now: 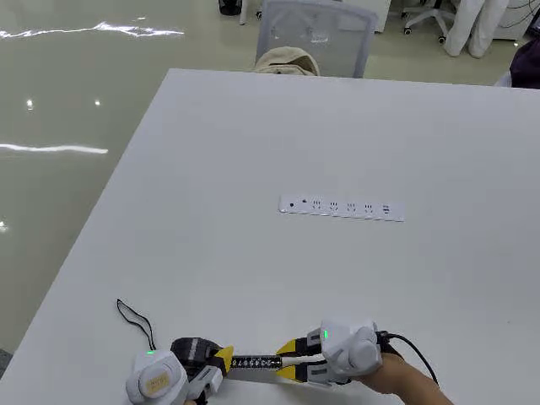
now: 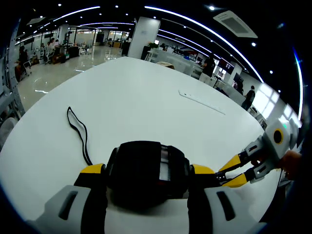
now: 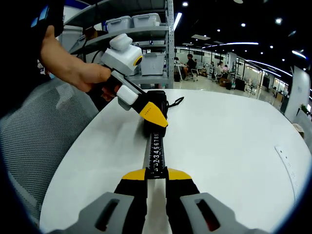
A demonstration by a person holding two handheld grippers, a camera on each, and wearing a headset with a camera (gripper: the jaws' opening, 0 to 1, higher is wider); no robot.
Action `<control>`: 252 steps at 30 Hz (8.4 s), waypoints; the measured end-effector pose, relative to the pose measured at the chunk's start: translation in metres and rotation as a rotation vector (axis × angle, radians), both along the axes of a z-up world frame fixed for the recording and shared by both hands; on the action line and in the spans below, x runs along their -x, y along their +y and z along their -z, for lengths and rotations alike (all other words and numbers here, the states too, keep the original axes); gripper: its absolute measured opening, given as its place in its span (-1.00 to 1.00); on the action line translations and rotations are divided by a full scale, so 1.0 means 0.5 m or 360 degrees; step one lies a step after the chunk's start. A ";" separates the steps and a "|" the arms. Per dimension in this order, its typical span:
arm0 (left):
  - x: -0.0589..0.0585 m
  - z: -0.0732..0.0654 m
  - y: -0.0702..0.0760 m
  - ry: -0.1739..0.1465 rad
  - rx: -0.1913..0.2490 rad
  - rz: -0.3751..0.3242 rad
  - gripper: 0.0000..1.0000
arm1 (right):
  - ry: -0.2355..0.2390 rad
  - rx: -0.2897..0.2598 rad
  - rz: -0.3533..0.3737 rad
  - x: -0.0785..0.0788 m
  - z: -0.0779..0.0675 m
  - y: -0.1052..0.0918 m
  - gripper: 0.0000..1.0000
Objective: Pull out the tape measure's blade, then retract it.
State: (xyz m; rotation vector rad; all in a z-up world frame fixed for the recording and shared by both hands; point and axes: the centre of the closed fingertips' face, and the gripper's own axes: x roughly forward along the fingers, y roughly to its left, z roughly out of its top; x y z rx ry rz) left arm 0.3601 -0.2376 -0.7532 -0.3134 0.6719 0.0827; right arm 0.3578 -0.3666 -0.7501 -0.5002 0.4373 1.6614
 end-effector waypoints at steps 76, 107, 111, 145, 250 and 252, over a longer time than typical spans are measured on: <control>0.001 -0.001 0.003 -0.0005 0.0067 0.0002 0.28 | 0.0015 -0.0018 -0.0047 0.012 0.003 0.082 -0.77; 0.001 -0.002 0.005 -0.0008 0.0095 0.0000 0.28 | 0.0032 -0.0029 -0.0066 0.019 0.009 0.124 -0.76; 0.001 -0.001 0.005 -0.0006 0.0097 0.0001 0.28 | 0.0034 -0.0028 -0.0069 0.019 0.012 0.128 -0.76; 0.002 -0.003 0.005 -0.0003 0.0131 0.0000 0.28 | 0.0042 -0.0025 -0.0079 0.025 0.016 0.158 -0.76; 0.022 -0.022 -0.045 0.0045 -0.0078 0.0442 0.54 | 0.0077 0.0035 0.0263 0.018 0.018 0.103 -0.46; 0.026 -0.023 -0.049 0.0045 -0.0078 0.0491 0.58 | 0.0073 0.0032 0.0280 0.021 0.014 0.096 -0.45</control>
